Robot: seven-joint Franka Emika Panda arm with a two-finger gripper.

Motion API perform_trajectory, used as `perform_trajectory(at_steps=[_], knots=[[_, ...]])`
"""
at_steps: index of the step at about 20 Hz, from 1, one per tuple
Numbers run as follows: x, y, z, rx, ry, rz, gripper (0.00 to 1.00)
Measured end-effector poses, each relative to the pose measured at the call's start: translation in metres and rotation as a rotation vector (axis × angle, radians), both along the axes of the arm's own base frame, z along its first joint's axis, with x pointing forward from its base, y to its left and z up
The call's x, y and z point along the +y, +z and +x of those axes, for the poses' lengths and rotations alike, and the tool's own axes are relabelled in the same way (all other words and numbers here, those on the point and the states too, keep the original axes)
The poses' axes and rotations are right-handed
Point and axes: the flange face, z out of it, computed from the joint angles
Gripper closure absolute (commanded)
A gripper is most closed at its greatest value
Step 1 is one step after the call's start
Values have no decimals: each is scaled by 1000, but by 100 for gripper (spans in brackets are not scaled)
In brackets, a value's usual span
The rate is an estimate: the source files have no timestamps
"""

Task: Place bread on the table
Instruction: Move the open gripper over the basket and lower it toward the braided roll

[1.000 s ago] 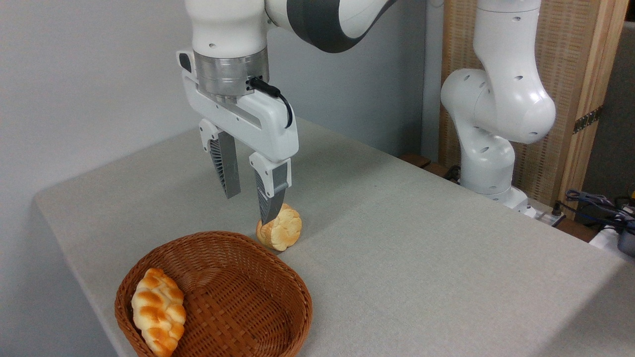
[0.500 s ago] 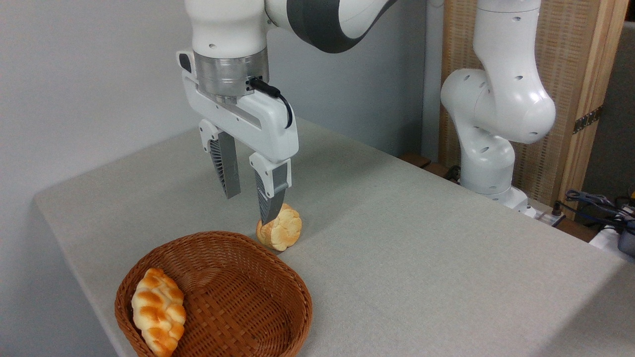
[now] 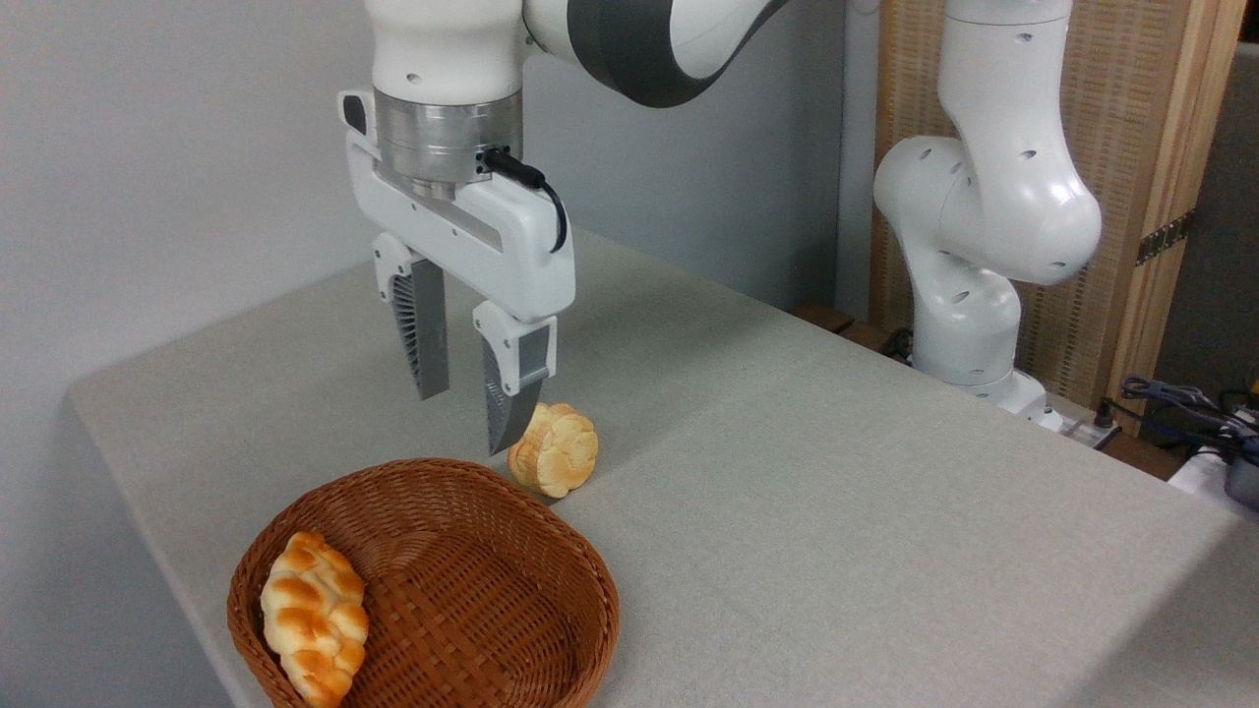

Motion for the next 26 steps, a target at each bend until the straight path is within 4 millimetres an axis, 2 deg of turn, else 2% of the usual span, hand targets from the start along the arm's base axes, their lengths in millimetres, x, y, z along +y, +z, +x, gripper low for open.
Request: perform_trajectory(at_steps=[3,8,13,21,26], knots=[[1,-2,9,-59,11,2,0],[2,-35,35,-166,38,15,0],[-2,-58,52,-207,71,10,0],[-4,-69,59,-145,496,-167,0],[-4,-93,70,-124,698,-214,0]])
